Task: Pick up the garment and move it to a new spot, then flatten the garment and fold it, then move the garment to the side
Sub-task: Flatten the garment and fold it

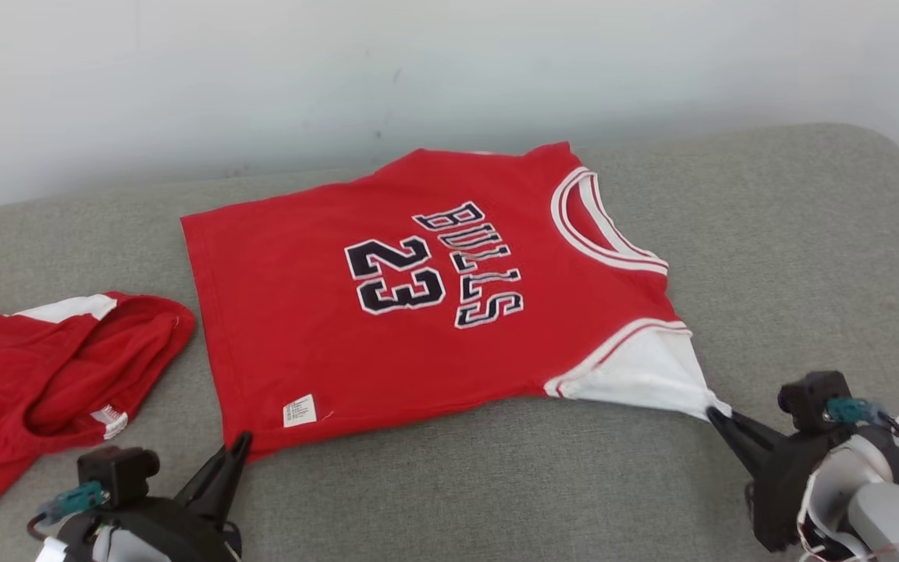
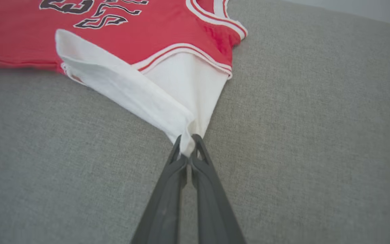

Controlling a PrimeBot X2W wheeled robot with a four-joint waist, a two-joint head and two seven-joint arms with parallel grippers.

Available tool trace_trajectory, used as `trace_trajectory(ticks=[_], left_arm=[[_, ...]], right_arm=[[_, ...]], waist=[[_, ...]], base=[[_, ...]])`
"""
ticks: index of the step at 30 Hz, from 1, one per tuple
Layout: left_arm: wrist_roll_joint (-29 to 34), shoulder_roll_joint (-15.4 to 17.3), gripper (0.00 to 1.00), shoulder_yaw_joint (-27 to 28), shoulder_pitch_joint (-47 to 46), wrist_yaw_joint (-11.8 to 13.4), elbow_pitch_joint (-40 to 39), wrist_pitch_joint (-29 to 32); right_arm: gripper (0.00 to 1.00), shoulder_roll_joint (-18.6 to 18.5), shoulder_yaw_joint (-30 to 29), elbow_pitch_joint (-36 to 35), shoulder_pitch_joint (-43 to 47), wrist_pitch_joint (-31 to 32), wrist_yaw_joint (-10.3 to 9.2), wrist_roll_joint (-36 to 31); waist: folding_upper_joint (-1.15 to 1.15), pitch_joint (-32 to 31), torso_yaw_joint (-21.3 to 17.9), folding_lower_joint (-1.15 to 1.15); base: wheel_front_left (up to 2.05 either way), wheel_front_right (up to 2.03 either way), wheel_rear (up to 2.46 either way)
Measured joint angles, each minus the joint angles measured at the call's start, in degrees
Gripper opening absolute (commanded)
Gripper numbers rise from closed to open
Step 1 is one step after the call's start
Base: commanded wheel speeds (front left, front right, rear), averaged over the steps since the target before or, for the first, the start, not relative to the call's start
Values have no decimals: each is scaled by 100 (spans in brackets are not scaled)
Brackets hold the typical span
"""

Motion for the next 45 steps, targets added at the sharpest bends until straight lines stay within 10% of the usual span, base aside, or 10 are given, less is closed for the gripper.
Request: trace_trajectory(ticks=[6, 8, 9, 18, 45], left_arm=[[-9, 13, 0, 24, 63, 0, 18, 0], [-7, -10, 0, 19, 63, 0, 14, 0], [-7, -20, 0, 20, 62, 0, 13, -1], [3, -43, 0, 31, 62, 0, 15, -1], [407, -225, 0, -202, 8, 5, 3, -1]], right_arm=[[3, -241, 196, -276, 257, 141, 0, 334], [83, -283, 238, -414, 371, 190, 0, 490], [100, -296, 240, -460, 411, 230, -1, 610], [100, -504, -34, -1349, 466, 330, -1, 1817], [100, -310, 409, -613, 498, 1303, -734, 1284]], waist=[[0, -29, -126, 0], [0, -41, -147, 0], [0, -43, -152, 0], [0, -84, -185, 0], [-1, 72, 124, -1]], base=[[0, 0, 0], [0, 0, 0], [0, 0, 0], [0, 0, 0], [0, 0, 0]])
